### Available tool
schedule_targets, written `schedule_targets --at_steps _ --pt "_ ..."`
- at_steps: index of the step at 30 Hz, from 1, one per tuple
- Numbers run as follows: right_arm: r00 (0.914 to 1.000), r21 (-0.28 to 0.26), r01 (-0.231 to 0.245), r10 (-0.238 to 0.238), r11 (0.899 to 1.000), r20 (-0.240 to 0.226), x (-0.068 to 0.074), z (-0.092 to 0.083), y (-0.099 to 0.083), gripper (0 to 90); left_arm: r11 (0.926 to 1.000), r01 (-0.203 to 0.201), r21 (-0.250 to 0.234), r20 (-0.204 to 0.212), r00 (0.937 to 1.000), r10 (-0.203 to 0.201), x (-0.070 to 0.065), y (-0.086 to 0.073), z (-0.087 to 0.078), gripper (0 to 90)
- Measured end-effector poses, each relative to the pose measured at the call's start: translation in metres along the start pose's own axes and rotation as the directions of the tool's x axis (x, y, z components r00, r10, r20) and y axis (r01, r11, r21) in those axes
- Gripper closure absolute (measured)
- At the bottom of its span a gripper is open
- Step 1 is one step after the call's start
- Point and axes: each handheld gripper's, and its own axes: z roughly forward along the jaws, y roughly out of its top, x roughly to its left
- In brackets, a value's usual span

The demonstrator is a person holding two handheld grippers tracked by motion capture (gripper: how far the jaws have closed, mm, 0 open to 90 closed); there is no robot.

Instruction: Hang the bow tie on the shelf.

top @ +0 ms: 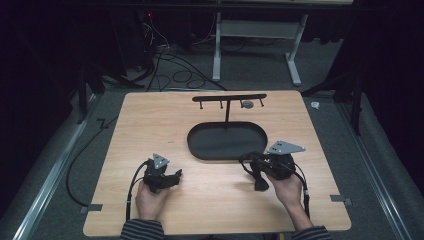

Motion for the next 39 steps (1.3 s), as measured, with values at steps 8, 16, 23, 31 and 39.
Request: schedule_targets --at_steps 8,16,23,31,39 --pt "0.9999 -0.033 -0.012 0.012 0.999 0.002 -0.003 -0.003 0.014 82.6 1.0000 0.000 0.000 0.000 1.0000 0.000 0.000 0.000 0.000 27.9" --pt "0.9998 -0.061 -0.018 0.019 0.998 0.000 -0.005 -0.006 0.024 82.6 1.0000 0.000 0.000 0.000 1.0000 0.000 0.000 0.000 0.000 27.9" --pt "0.9998 -0.079 -0.017 0.018 0.997 0.013 -0.010 -0.010 0.033 82.6 1.0000 0.000 0.000 0.000 1.0000 0.000 0.000 0.000 0.000 27.9" --pt "0.9995 -0.085 -0.019 0.021 0.996 0.025 -0.018 -0.010 0.043 82.6 1.0000 0.000 0.000 0.000 1.0000 0.000 0.000 0.000 0.000 27.9" --pt "0.9991 -0.087 -0.015 0.018 0.996 0.038 -0.022 -0.008 0.056 82.6 1.0000 0.000 0.000 0.001 1.0000 0.000 0.000 0.000 0.000 27.9"
